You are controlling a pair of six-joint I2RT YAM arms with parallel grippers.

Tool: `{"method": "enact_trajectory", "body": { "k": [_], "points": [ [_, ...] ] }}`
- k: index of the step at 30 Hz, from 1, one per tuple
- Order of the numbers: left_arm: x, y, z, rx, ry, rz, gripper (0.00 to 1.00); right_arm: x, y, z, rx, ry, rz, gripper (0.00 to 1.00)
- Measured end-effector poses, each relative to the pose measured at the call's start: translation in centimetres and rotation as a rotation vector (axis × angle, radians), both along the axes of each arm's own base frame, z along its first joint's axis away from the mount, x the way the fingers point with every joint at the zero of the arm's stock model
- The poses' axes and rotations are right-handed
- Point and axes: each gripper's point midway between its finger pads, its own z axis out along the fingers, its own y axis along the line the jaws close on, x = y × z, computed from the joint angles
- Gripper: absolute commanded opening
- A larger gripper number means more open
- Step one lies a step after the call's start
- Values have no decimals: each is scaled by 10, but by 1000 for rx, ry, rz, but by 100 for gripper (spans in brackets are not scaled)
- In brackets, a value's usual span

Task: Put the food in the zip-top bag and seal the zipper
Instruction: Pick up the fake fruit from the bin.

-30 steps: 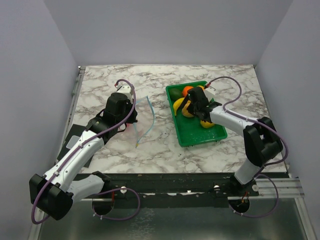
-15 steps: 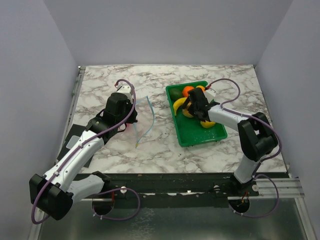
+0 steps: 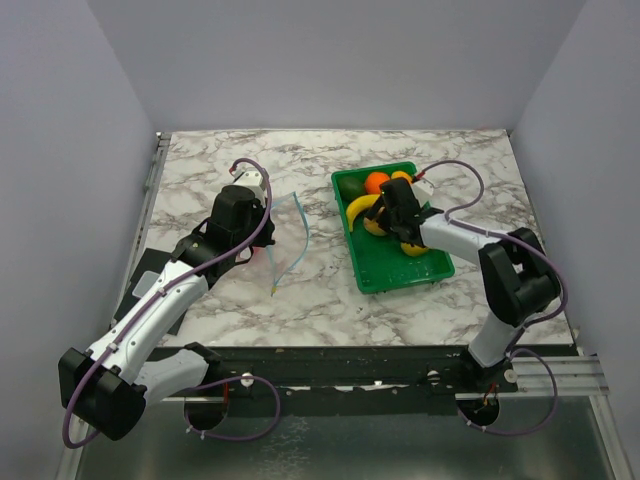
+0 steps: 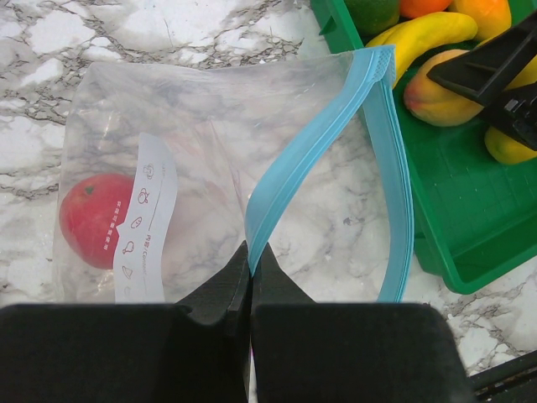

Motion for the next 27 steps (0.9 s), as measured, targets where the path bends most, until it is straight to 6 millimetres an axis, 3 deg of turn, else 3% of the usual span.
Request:
{"method": "enact_trajectory", "body": {
  "k": [6, 16, 27],
  "points": [
    [0, 0, 0, 2, -1, -1, 0, -7, 3, 19, 26, -29, 40, 31],
    [0, 1, 0, 7, -3, -1, 0, -26, 7, 79, 78, -145, 163, 28],
    [1, 2, 0, 12, -5, 1, 0, -64, 50, 134, 169, -240, 455, 29]
  ]
}}
